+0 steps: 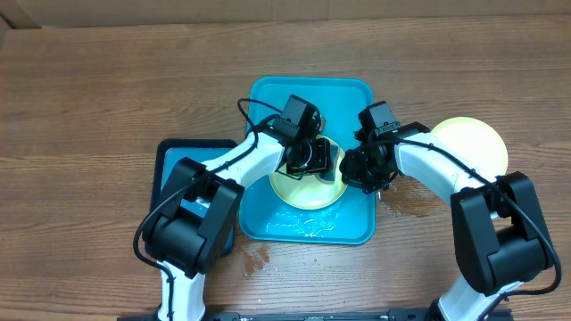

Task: Clean dirty plates on tray and stack at the side
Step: 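Scrub the yellow plate with the sponge while the right gripper holds it, then return the sponge with the left gripper to the small tray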

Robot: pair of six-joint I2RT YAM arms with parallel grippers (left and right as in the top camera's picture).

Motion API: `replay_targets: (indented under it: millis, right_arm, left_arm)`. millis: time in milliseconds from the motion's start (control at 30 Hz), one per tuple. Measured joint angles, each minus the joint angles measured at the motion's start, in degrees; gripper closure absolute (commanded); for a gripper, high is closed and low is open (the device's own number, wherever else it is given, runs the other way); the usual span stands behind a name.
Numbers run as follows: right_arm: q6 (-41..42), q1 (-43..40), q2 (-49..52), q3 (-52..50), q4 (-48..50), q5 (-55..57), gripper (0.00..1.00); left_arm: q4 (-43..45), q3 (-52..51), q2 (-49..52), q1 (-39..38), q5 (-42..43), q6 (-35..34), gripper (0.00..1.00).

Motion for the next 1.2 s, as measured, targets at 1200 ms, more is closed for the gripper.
replay_targets:
  millis: [1200]
  right_arm:
    - [-0.8,0.7,0.0,-0.2,-0.5,-1.1,0.96]
  left_arm:
    - [-49.8,18.6,-1.3,2.3,-41.0,-4.0,0.96]
